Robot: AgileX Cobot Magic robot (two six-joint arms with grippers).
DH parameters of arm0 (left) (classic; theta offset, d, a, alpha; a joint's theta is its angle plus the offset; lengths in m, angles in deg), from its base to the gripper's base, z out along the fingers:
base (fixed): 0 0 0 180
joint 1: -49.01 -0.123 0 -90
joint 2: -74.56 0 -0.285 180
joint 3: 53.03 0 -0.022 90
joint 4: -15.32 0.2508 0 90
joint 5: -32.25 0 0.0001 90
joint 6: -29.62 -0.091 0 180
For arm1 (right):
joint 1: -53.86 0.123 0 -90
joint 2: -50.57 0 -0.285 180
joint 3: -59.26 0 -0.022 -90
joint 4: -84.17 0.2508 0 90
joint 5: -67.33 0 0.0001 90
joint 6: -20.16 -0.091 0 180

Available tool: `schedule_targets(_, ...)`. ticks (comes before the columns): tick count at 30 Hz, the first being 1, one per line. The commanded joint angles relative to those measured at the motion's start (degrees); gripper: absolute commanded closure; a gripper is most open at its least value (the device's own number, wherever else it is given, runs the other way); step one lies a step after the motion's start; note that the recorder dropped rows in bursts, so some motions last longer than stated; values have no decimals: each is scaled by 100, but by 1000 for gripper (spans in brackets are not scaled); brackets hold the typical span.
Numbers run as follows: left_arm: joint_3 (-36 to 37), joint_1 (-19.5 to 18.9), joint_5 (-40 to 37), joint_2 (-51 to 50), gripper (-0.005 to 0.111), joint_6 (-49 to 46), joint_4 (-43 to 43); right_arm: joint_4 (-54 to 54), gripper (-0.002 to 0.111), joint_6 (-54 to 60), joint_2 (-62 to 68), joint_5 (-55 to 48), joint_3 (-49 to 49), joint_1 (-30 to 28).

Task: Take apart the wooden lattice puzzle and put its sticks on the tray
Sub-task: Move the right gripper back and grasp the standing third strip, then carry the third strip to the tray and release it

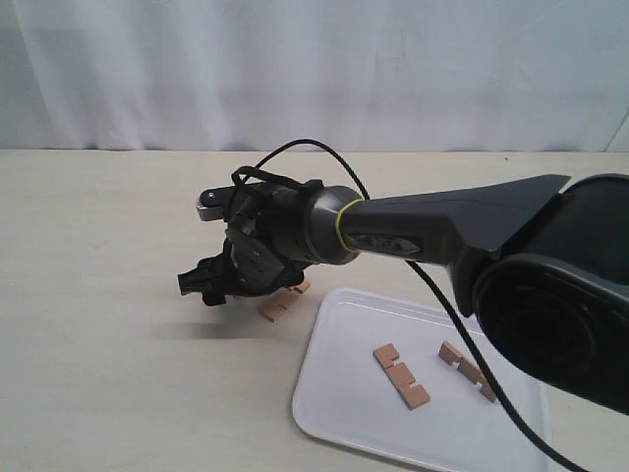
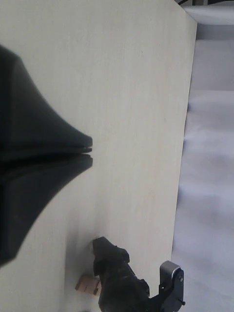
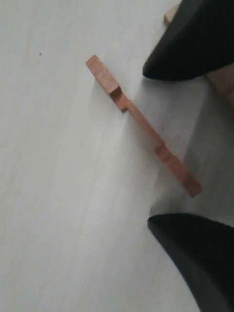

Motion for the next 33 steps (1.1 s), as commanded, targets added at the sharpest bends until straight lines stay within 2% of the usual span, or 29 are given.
schedule_targets(1, 13, -7, 17, 6, 107, -4, -3, -27, 54, -103, -5, 83, 27, 14)
schedule_targets(3, 13, -7, 17, 6, 107, -4, -3, -27, 63, -103, -5, 83, 27, 14)
schedule_targets(9, 13, -7, 17, 6, 107, -4, -3, -27, 103, -103, -37, -70, 27, 14)
schedule_targets(16, 13, -7, 17, 6, 107, -4, -3, -44, 104, 221, -460, -436, 27, 14)
schedule_targets(22, 13, -7, 13, 6, 107, -4, 8, -131, 104, 1065, -1154, -1165, -144, 14)
schedule_targets(30, 13, -7, 13, 6, 107, -4, 8, -705, 104, 1275, -2486, -1085, -1668, -27)
schedule_targets(33, 13, -7, 13, 6, 107, -4, 8, -720, 104, 1297, -2963, -976, -2358, -222)
